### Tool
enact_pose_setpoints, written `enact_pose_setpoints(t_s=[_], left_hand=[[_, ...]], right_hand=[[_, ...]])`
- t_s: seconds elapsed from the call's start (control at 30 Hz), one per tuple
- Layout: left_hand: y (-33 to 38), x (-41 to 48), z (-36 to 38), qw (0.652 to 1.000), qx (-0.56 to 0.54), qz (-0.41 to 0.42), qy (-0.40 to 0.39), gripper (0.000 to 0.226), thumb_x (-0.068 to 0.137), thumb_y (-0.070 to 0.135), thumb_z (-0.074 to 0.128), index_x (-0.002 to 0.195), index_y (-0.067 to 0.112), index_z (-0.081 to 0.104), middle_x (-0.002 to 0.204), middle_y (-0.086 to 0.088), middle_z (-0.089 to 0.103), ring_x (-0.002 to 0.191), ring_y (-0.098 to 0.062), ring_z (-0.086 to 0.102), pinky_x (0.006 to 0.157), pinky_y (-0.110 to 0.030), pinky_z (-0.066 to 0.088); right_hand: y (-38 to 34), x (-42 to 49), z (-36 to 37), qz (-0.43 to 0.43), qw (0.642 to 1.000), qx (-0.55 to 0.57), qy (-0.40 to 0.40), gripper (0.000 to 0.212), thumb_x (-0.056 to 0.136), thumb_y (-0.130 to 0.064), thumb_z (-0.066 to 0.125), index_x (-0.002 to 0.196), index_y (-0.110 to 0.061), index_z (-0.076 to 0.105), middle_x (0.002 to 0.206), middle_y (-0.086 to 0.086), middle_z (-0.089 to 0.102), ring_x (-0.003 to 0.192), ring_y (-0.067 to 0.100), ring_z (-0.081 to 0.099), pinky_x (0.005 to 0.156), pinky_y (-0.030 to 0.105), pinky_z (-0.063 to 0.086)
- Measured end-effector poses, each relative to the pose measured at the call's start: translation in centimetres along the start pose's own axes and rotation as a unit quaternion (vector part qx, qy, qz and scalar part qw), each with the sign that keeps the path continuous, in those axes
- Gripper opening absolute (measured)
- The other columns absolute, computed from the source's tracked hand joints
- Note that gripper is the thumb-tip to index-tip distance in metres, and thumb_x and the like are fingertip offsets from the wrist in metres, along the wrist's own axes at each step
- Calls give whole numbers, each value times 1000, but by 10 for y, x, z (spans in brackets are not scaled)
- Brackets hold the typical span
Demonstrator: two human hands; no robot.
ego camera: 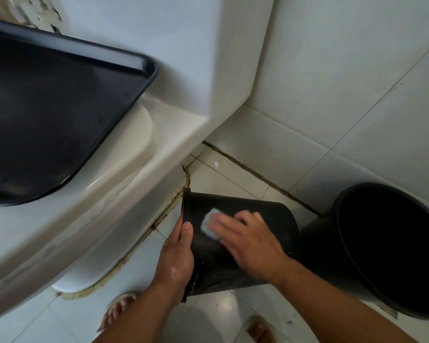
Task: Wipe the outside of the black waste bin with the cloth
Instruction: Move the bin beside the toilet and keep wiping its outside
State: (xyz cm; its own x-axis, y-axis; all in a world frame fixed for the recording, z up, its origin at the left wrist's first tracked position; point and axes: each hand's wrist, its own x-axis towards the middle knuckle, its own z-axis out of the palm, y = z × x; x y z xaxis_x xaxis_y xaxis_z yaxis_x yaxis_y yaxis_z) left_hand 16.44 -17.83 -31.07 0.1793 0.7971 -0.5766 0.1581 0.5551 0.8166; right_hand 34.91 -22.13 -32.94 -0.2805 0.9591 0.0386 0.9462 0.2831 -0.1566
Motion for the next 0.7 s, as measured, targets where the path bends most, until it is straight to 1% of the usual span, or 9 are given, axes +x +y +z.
enact_pose_setpoints(t_s=[0.07,0.13,0.2,0.3,0.37,0.43,0.53,0.6,0.7], left_hand=[[1,5,1,1000,2,-13,6,45,102,58,35,141,43,51,126,-2,63,112,-22,63,100,-46,52],[2,8,1,1000,-8,-18,12,44,102,57,36,141,43,51,127,-3,64,112,-24,63,102,-50,51],[5,9,2,1000,-16,-26,6,42,102,57,38,138,43,55,128,-4,65,114,-26,64,103,-52,50],[11,13,2,999,-3,-38,13,44,103,55,37,143,41,49,136,1,58,125,-25,58,105,-50,47],[10,15,2,999,3,-32,11,47,101,58,37,145,44,45,140,0,57,126,-26,57,105,-52,48],[7,15,4,1000,13,-23,5,48,98,65,37,143,50,45,138,-2,58,122,-27,59,105,-54,48],[3,11,7,999,17,-27,14,47,99,64,35,141,49,47,128,-4,61,113,-27,62,101,-53,51],[4,9,9,999,22,-22,24,42,102,60,33,135,45,54,119,-7,66,106,-27,65,97,-54,53],[4,5,9,999,26,-20,30,36,104,55,31,117,45,63,111,-3,70,102,-23,68,96,-53,53]], right_hand=[[3,17,-7,120,991,44,25,50,100,-41,43,148,-37,33,148,-13,43,106,13,47,86,31,43],[-8,25,-8,150,987,51,30,52,99,-38,48,149,-35,33,148,-11,42,106,14,47,88,32,44],[-25,18,-7,99,993,55,12,61,95,-33,58,150,-32,31,149,-10,36,104,15,47,84,32,44],[-37,-10,-6,-79,995,36,-41,72,90,-26,65,152,-35,28,154,-12,30,102,17,47,79,32,44],[-24,-15,-6,-105,994,7,-35,81,84,-28,73,151,-37,28,153,-13,33,103,18,49,79,33,45],[-1,-4,-6,26,1000,6,-4,79,82,-31,74,148,-35,30,149,-11,38,107,17,50,84,34,46],[9,20,-10,259,965,15,42,44,99,-40,46,142,-33,39,136,-9,52,105,12,46,88,30,43],[-20,33,-2,300,950,35,85,39,100,-41,37,137,-30,43,128,-5,53,97,11,45,83,30,43],[-77,37,5,218,967,91,99,49,97,-44,43,141,-22,40,136,3,48,95,15,48,79,32,44]])
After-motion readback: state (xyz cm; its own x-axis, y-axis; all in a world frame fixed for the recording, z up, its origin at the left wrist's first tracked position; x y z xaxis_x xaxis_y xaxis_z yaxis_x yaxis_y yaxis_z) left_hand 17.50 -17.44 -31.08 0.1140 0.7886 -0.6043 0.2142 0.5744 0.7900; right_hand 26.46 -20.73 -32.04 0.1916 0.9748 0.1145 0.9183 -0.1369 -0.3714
